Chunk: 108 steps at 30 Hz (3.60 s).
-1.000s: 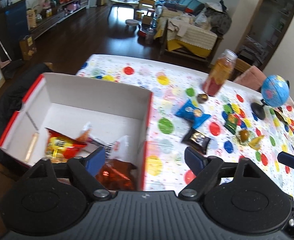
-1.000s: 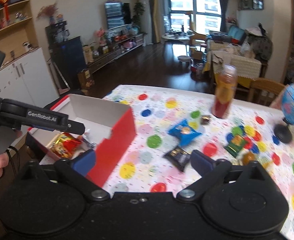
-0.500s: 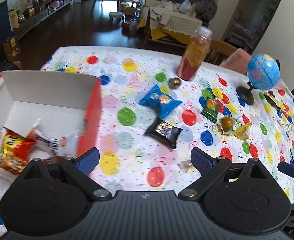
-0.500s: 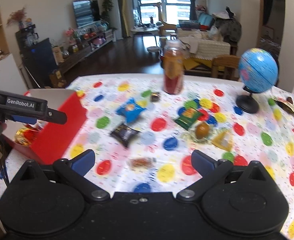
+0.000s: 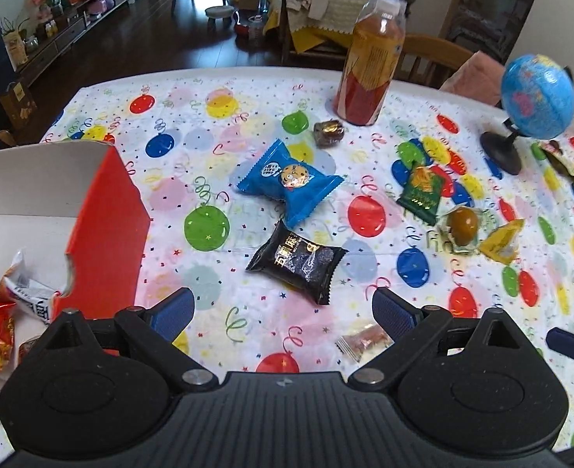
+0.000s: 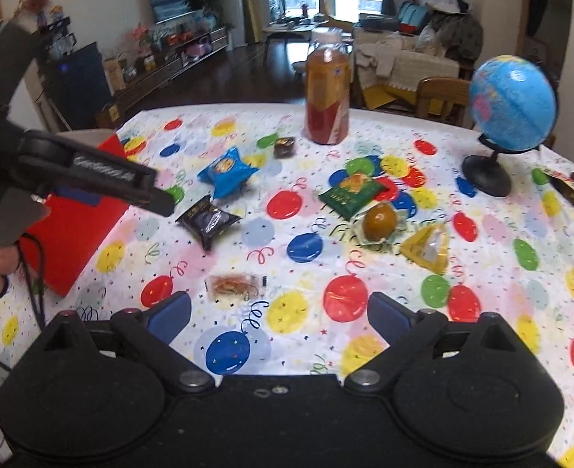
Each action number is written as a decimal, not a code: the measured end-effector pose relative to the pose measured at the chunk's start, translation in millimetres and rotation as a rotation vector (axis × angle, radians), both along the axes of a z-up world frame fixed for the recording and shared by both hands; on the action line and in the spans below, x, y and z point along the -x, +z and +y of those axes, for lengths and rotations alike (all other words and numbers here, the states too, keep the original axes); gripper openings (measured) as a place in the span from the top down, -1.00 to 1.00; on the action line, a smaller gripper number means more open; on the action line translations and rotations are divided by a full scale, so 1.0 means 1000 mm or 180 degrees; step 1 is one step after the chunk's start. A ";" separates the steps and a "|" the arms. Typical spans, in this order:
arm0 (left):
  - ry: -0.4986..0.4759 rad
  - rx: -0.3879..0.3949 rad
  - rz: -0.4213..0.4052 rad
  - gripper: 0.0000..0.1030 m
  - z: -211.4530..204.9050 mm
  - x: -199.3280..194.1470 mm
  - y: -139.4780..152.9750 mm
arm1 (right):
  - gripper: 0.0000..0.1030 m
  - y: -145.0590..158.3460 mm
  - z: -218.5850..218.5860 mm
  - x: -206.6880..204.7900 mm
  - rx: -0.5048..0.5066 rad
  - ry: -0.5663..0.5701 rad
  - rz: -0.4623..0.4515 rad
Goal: Organize snacks
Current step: 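Lower the left gripper to the black bag while the right lowers to the clear snack, then close the left gripper on the black bag while the right grips the clear snack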
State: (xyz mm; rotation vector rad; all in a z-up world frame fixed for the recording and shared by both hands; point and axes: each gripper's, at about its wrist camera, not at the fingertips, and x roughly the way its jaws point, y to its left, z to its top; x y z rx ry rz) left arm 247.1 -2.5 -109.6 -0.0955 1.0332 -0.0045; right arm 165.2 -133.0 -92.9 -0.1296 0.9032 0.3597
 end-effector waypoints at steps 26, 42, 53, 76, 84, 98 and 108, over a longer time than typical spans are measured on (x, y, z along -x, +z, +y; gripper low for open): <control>-0.0110 -0.0116 0.0401 -0.90 -0.016 -0.067 -0.066 | -0.23 -0.070 0.062 -0.054 0.0299 0.1291 0.0114; -0.0109 -0.0018 0.0465 -0.30 -0.012 -0.069 -0.073 | 0.35 -0.078 0.062 -0.061 0.0474 0.1897 0.0221; -0.0081 -0.0021 0.0413 0.10 -0.009 -0.060 -0.069 | 0.52 -0.070 0.059 -0.038 0.0589 0.1729 0.0078; -0.0058 0.0144 0.0331 0.72 0.006 -0.018 -0.032 | 0.52 -0.036 0.017 -0.014 0.0141 0.1051 0.0003; -0.0046 0.0349 0.0402 0.74 0.010 0.009 -0.019 | 0.51 -0.021 0.006 -0.001 -0.0041 0.0980 -0.0066; 0.0443 0.0480 0.0492 -0.39 0.012 0.001 -0.023 | 0.51 -0.013 -0.004 0.015 -0.0182 0.0981 -0.0095; 0.1135 0.0456 0.0618 -0.39 0.006 -0.039 -0.046 | 0.51 -0.014 -0.016 0.012 -0.0156 0.0931 -0.0088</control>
